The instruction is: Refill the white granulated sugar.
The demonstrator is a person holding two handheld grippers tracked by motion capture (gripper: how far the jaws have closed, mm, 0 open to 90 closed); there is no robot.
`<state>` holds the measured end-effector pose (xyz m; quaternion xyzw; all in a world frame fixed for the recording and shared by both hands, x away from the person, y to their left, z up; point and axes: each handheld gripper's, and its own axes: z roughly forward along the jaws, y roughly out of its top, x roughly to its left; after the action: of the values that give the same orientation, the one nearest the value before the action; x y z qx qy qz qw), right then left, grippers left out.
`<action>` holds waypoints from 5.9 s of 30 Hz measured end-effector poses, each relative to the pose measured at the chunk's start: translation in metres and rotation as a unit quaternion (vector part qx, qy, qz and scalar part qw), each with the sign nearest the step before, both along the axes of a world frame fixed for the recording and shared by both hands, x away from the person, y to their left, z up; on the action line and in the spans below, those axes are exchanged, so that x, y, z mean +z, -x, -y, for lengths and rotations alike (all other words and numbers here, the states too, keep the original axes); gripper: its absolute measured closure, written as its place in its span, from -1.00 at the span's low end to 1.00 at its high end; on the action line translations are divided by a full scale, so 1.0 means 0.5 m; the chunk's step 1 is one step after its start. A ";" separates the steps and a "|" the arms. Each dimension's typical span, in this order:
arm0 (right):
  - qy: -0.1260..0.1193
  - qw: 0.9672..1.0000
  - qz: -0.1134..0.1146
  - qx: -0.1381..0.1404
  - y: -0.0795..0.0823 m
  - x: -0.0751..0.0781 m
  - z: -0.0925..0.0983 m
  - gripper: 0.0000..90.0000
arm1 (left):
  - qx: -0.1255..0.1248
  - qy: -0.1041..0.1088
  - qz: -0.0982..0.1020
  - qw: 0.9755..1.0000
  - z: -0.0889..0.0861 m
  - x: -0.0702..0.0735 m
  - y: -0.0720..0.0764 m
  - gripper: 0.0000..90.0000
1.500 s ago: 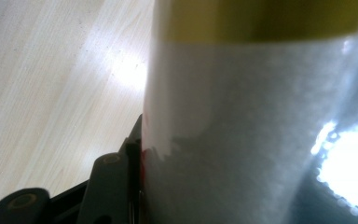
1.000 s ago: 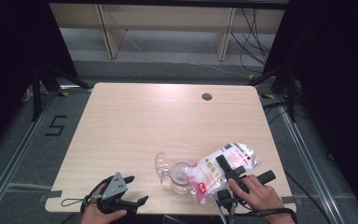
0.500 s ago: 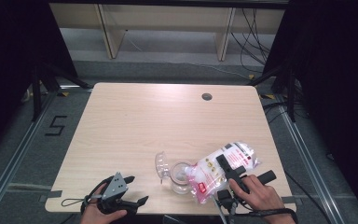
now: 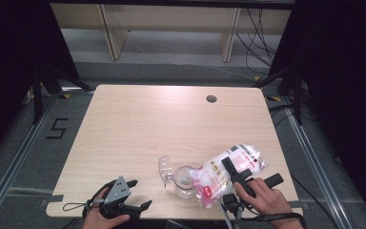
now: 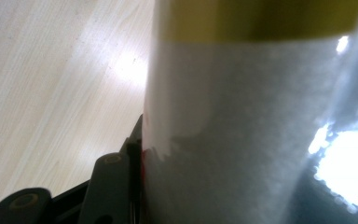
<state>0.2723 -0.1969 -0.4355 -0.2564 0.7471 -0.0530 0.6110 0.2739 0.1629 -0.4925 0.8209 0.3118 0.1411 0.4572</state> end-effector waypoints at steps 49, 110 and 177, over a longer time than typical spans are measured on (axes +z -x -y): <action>0.017 1.000 0.000 0.000 0.003 0.003 -0.006 0.21 | 0.003 -0.001 0.000 1.000 0.000 0.001 0.001 -0.62; 0.034 0.999 0.008 0.004 0.003 0.018 0.003 0.23 | 0.000 -0.001 -0.001 1.000 0.000 -0.001 0.001 -0.62; 0.012 1.000 0.001 -0.007 0.011 0.022 0.005 0.26 | -0.002 -0.002 -0.002 1.000 0.000 0.000 0.001 -0.60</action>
<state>0.2668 -0.1994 -0.4245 -0.2584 0.7477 -0.0659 0.6081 0.2736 0.1631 -0.4927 0.8226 0.3105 0.1393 0.4556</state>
